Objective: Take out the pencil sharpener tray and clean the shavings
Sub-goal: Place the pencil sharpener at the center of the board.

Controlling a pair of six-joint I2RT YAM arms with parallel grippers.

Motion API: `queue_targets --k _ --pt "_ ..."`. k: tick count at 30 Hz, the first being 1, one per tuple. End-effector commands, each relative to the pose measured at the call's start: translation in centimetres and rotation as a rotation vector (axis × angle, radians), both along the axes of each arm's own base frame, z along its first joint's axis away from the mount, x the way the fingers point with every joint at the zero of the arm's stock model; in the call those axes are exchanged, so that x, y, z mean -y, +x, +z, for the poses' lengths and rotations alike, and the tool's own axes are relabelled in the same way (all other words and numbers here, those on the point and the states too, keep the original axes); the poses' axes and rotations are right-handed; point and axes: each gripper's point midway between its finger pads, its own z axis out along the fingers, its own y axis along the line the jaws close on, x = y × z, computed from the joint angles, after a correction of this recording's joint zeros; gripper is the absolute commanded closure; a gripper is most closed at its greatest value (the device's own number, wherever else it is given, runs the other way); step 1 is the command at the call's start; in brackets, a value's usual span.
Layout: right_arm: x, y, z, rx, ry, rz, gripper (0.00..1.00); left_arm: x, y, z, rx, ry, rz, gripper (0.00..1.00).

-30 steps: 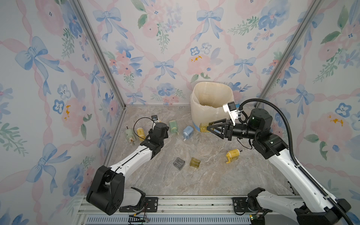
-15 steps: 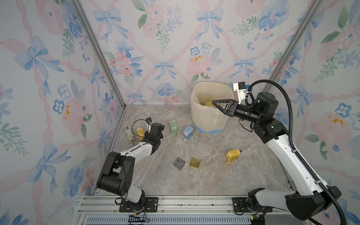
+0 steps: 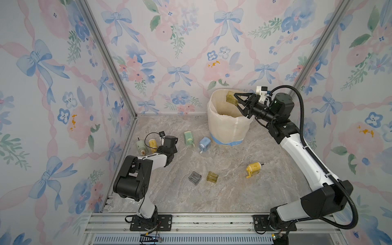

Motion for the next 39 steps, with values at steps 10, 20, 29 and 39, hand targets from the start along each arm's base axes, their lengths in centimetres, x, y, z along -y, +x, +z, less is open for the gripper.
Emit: queue_targets --k 10,20,29,39 --pt "-1.4 4.0 -0.9 -0.207 0.507 -0.107 0.67 -0.3 0.8 -1.4 0.013 -0.086 0.027 1.00" --pt "-3.1 5.7 -0.6 -0.189 0.900 -0.168 0.67 -0.7 0.7 -2.4 -0.015 -0.080 0.067 1.00" --pt "-0.5 5.4 -1.2 -0.118 1.141 -0.289 0.67 -0.8 0.9 -3.2 -0.057 -0.059 0.073 1.00" --pt "-0.5 4.7 -0.2 -0.069 1.163 -0.258 0.67 -1.0 1.3 -4.0 -0.098 -0.033 0.082 1.00"
